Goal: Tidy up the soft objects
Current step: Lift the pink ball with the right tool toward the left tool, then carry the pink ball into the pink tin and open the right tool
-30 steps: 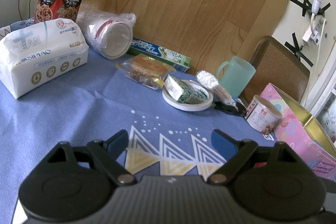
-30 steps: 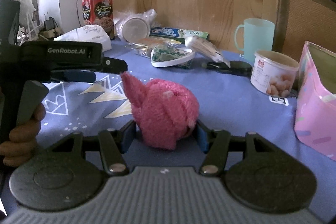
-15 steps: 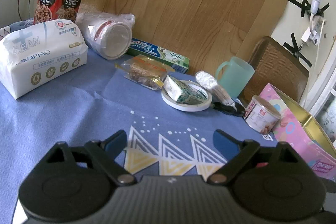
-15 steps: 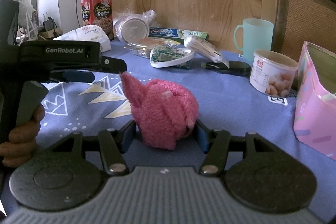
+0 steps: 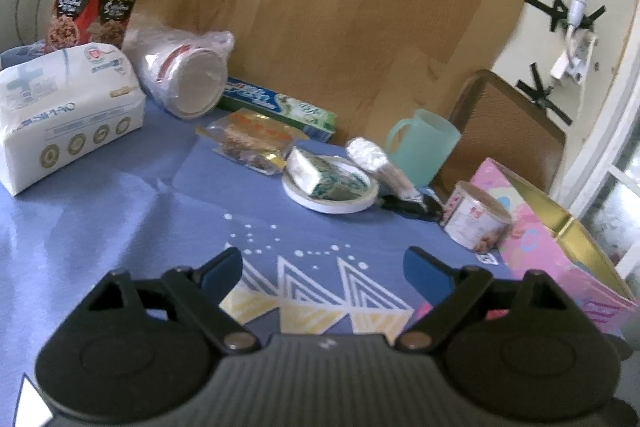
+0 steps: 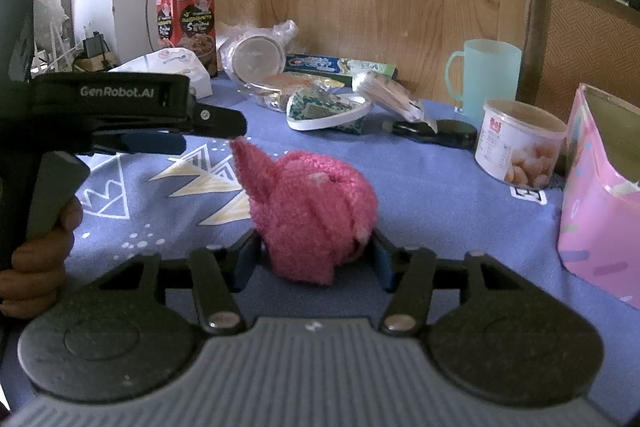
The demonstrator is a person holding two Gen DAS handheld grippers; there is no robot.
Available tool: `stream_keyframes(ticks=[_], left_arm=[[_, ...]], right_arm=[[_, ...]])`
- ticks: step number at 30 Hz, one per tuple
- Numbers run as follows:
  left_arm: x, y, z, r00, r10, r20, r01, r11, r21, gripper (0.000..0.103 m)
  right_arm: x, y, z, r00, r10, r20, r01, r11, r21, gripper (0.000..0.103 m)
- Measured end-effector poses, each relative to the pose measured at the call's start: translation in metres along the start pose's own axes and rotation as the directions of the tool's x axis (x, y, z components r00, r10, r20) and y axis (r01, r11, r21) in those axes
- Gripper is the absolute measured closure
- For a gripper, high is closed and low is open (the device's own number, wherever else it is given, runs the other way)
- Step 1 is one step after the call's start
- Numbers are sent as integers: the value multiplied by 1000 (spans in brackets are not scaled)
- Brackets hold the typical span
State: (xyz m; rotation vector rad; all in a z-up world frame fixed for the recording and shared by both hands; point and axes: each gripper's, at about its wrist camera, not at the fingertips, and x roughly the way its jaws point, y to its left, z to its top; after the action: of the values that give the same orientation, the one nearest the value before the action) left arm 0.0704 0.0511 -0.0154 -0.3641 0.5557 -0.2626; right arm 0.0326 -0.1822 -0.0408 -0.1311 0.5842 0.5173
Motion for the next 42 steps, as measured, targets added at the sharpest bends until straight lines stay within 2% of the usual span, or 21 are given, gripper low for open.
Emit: stream_keyframes(ticks=[7, 11, 14, 18, 21, 24, 29, 32, 35, 36, 37, 38, 40, 42], left_arm=[[-4, -9, -3, 992, -124, -3, 124, 992, 34, 12], [-3, -20, -6, 977, -209, -45, 212, 974, 77, 9], [1, -30, -10, 976, -202, -77, 211, 969, 129, 9], [10, -32, -11, 966, -214, -142, 233, 963, 132, 9], [15, -34, -13, 958, -229, -175, 254, 958, 136, 13], [15, -34, -15, 948, -254, -193, 281, 951, 128, 24], [21, -22, -15, 903, -354, -243, 359, 933, -26, 44], [16, -19, -17, 894, -380, -236, 373, 925, -75, 44], [8, -18, -14, 892, -400, -210, 383, 916, -119, 44], [5, -17, -13, 899, -393, -194, 374, 918, -131, 44], [2, -17, -10, 908, -378, -182, 358, 924, -135, 38], [0, -19, -7, 915, -363, -176, 343, 930, -136, 27], [-2, -23, -4, 920, -350, -173, 331, 934, -133, 14], [0, -35, -5, 919, -345, -191, 329, 938, -113, 15]], right_arm=[[-1, 9, -1, 1000, -9, 8, 9, 998, -67, 46], [-1, 8, 0, 1000, -10, 6, 10, 998, -60, 46], [-2, 14, -1, 1000, -18, 12, 19, 996, -87, 46], [-5, 26, -3, 999, -11, 39, 17, 987, -158, 46], [-7, 36, -4, 998, -7, 56, 19, 975, -220, 46], [-6, 38, -4, 998, -16, 56, 29, 970, -240, 46], [-9, 30, -3, 998, 10, 58, 0, 985, -173, 47], [-16, 31, -6, 997, 22, 78, -10, 987, -159, 47], [-25, 30, -8, 994, 34, 107, -18, 989, -150, 47], [-28, 29, -10, 993, 37, 115, -20, 989, -148, 48], [-30, 28, -11, 993, 34, 116, -18, 990, -143, 48], [-32, 26, -12, 993, 30, 118, -14, 991, -131, 48], [-35, 19, -12, 991, 28, 133, -15, 995, -95, 48], [-39, 13, -14, 988, 34, 151, -23, 997, -73, 48]])
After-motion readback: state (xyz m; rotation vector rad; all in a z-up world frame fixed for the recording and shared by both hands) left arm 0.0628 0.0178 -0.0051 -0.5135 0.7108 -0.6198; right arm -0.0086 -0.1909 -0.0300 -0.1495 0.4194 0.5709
